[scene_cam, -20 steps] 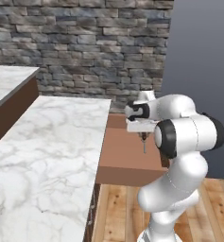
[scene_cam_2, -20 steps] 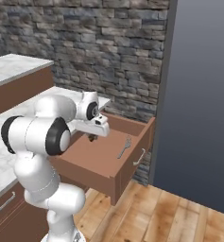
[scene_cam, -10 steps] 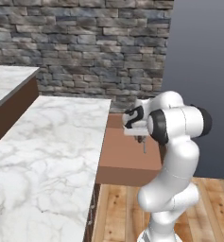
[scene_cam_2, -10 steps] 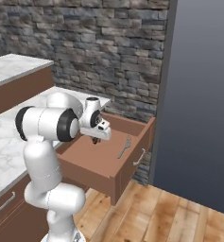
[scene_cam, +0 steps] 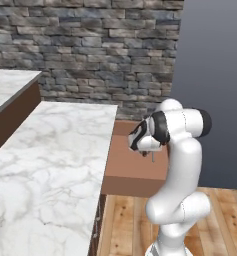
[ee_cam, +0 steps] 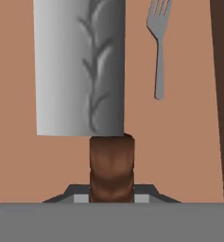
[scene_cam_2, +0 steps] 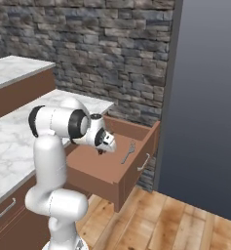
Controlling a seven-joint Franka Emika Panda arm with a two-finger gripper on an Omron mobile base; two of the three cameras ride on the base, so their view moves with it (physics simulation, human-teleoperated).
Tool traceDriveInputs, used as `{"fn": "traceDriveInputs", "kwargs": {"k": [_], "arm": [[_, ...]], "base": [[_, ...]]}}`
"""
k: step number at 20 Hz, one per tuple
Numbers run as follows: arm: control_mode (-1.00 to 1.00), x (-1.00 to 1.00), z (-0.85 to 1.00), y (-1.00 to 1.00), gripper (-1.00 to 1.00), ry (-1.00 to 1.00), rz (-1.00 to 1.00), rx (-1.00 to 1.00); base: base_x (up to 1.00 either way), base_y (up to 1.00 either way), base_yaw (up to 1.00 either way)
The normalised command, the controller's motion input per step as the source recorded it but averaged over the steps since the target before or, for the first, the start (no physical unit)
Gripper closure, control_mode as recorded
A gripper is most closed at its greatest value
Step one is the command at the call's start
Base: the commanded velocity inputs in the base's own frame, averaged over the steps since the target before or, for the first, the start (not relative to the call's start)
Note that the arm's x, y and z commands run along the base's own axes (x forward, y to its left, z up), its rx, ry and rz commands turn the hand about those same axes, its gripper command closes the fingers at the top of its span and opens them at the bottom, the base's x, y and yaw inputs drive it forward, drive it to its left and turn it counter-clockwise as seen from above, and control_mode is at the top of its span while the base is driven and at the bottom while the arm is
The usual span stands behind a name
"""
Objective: Pick up the metallic utensils from the counter and place them in the open drawer. Make sure not to pick up any wooden utensils.
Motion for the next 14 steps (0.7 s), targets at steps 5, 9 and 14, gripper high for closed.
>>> {"fn": "traceDriveInputs", "kwargs": {"k": [5,9,14], "arm": [[-1.00,0.41,-0.55,0.00,1.00,-0.14,0.00,0.00],[-1.00,0.49,-0.37,0.00,1.00,-0.06,0.00,0.00],[-1.00,0.36,-0.19,0.00,1.00,0.00,0.00,0.00]], "base": [[0.00,0.00,0.00],[0.00,0.00,0.00],[0.00,0.00,0.00]]}}
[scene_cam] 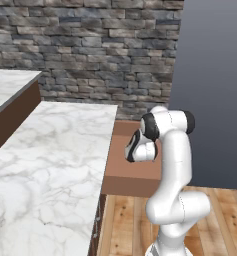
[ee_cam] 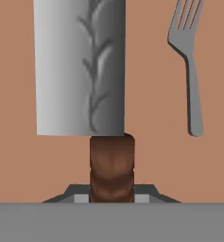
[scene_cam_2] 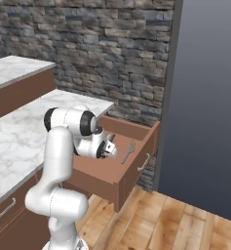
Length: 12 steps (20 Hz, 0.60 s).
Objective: Pick up the metallic utensils from the counter and place them in the open drawer. Make sure not to pick up any wooden utensils.
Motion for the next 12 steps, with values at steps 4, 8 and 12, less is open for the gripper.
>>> {"fn": "traceDriveInputs", "kwargs": {"k": [4,8,12], "arm": [[-1.00,0.18,-0.01,0.00,1.00,0.00,0.00,0.00],[-1.00,0.13,-0.02,0.00,1.00,0.00,0.00,0.00],[-1.00,0.08,0.00,0.00,-1.00,0.00,0.00,0.00]], "base": [[0.00,0.00,0.00],[0.00,0.00,0.00],[0.00,0.00,0.00]]}}
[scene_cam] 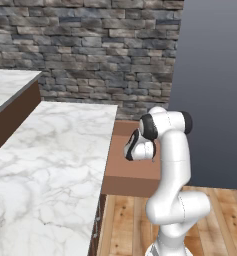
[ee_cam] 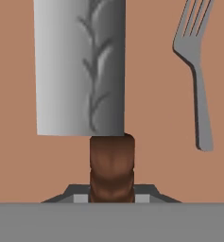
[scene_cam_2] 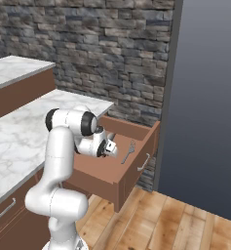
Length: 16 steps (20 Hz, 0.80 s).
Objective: Pick up the metallic utensils from the counter and place them in the open drawer. Make sure not to pick up any wooden utensils.
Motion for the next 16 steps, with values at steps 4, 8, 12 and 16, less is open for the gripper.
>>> {"fn": "traceDriveInputs", "kwargs": {"k": [4,8,12,16], "arm": [[-1.00,0.08,0.00,0.00,-1.00,0.00,0.00,0.00],[-1.00,0.14,0.00,-0.01,-1.00,0.00,0.00,0.04],[-1.00,0.14,0.00,0.00,-1.00,0.02,0.00,0.00],[-1.00,-0.01,0.43,0.02,-1.00,0.10,-0.03,0.00]], "base": [[0.00,0.00,0.00],[0.00,0.00,0.00],[0.00,0.00,0.00],[0.00,0.00,0.00]]}}
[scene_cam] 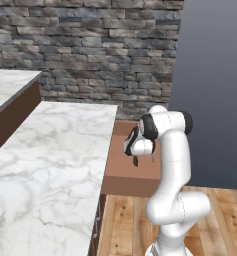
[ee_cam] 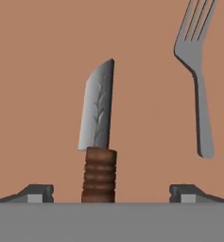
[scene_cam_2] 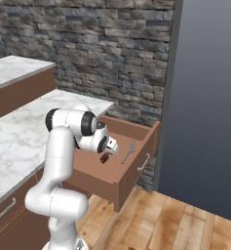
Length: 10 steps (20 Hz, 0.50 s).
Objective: Pick up the metallic utensils from the counter and place them in the open drawer. Make sure not to pick up any wooden utensils.
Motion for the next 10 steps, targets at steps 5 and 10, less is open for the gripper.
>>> {"fn": "traceDriveInputs", "kwargs": {"k": [5,10], "arm": [[-1.00,-0.54,0.99,0.00,-1.00,0.14,-0.01,0.00],[-1.00,-0.90,1.00,0.00,-1.00,0.07,0.00,0.00]], "base": [[0.00,0.00,0.00],[0.00,0.00,0.00]]}}
